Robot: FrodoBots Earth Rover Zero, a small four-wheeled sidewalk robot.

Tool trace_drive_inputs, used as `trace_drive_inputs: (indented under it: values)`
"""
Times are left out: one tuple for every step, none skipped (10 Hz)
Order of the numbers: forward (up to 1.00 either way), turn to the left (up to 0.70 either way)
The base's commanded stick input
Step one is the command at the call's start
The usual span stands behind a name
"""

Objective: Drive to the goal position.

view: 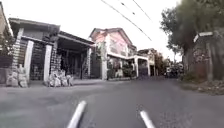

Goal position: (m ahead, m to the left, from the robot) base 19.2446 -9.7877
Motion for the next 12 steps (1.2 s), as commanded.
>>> trace_drive_inputs:
  values:
    - [1.0,-0.4]
    - [1.0,-0.4]
    - [1.0,-0.4]
    - [1.0,-0.18]
    - [1.0,0.0]
    - [1.0,0.0]
    - [1.0,0.0]
    - [1.0,0.0]
    - [1.0,0.0]
    - [1.0,0.0]
    - [1.0,0.0]
    - [1.0,0.0]
